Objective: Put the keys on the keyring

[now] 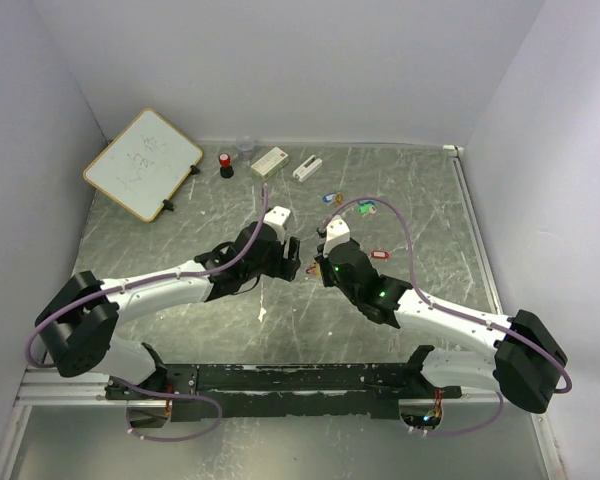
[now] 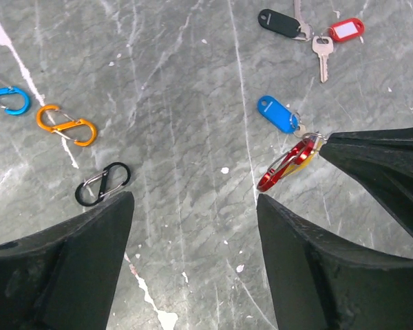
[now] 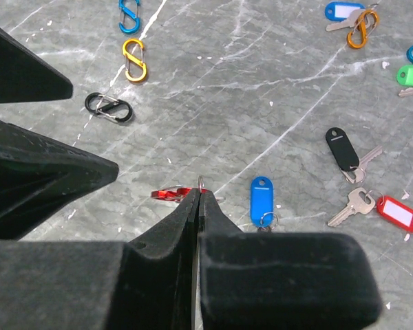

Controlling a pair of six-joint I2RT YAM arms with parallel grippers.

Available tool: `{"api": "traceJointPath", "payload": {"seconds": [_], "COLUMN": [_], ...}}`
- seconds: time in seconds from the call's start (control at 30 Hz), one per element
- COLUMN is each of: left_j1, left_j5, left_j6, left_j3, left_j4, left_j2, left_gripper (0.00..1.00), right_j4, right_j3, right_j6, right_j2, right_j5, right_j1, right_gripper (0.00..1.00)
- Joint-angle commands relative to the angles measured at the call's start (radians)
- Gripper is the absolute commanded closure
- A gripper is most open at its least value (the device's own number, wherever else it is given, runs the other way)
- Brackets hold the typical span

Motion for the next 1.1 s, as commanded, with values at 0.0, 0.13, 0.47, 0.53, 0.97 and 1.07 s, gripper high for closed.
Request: {"api": "traceJointPath", "payload": {"seconds": [0.0, 0.13, 0.47, 0.53, 0.97, 1.07], "left_j1": [0.013, 0.022, 0.028, 0.027, 0.032, 0.034], "left_j5": [-0.068, -0.096, -0.197, -0.228, -0.292, -0.288], "left_j6": [-0.045, -0.064, -0.098, -0.106, -0.110, -0.115], "left_j3": [-0.034, -0.060, -0.088, -0.099, -0.147, -0.159], "left_j4": [0.032, 0.036, 0.018, 0.013, 0.021, 0.033], "left_j2": [-0.058, -0.092, -0.138, -0.153, -0.228, -0.246], "left_gripper": [0.15, 0.01, 0.01, 0.01, 0.01, 0.01], "right_j4": [0.001, -0.004, -0.009, -0.010, -0.063, -0.038], "right_j3": [-0.002, 0.002, 0.024, 0.029, 0.169, 0.188], "right_j6": [-0.002, -0.002, -0.003, -0.001, 0.068, 0.075], "right_j2": [-0.018, -0.017, 0.004, 0.011, 0.152, 0.176], "right_j5": [0.019, 0.022, 0.041, 0.050, 0.185, 0.124], "right_j1": [0.004, 0.004, 0.004, 0.004, -0.076, -0.167], "right_gripper": [1.00, 1.00, 1.00, 1.00, 1.00, 1.00]}}
